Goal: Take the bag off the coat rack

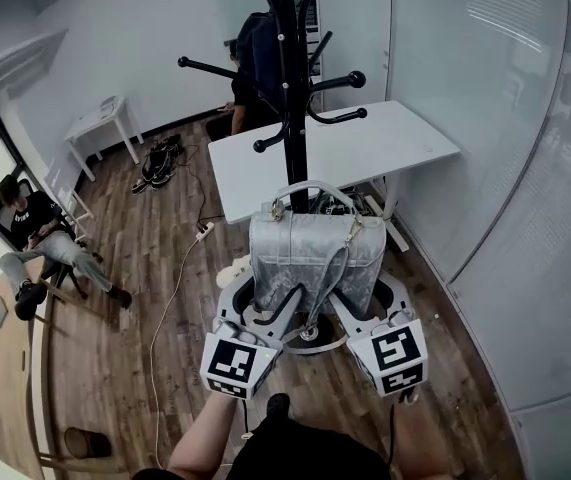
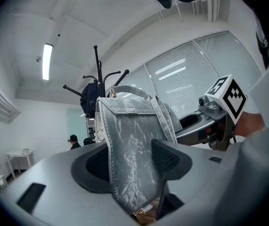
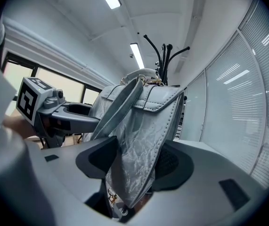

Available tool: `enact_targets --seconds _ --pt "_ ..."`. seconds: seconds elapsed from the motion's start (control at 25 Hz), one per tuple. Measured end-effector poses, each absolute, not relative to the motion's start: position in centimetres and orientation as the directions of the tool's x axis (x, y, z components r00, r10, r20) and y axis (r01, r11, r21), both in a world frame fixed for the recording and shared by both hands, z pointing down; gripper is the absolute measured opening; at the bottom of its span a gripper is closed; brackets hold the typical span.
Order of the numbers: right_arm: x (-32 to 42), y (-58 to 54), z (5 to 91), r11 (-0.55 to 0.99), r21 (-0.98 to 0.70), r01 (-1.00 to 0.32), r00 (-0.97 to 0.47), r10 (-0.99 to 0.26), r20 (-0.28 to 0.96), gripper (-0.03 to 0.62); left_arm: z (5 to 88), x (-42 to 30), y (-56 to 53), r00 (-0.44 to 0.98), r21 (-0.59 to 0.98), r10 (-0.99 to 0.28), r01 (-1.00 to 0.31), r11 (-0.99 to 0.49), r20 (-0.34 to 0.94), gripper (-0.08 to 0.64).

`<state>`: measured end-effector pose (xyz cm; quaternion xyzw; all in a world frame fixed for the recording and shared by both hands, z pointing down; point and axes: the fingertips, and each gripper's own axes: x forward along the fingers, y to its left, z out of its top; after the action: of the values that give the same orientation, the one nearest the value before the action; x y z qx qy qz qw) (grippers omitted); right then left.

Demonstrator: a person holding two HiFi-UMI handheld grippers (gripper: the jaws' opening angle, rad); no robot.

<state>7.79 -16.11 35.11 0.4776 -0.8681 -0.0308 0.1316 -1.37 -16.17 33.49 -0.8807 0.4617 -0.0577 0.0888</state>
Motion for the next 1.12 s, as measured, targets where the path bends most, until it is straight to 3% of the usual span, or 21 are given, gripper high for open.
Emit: enact_targets --seconds 1.12 --pt "9.3 -10.2 47.1 0.620 0.054 -0.783 -0.554 -0.735 0.391 0.243 45.3 -0.1 -10.0 0.513 -0.057 -0.820 -0.838 -0.542 0.252 0.258"
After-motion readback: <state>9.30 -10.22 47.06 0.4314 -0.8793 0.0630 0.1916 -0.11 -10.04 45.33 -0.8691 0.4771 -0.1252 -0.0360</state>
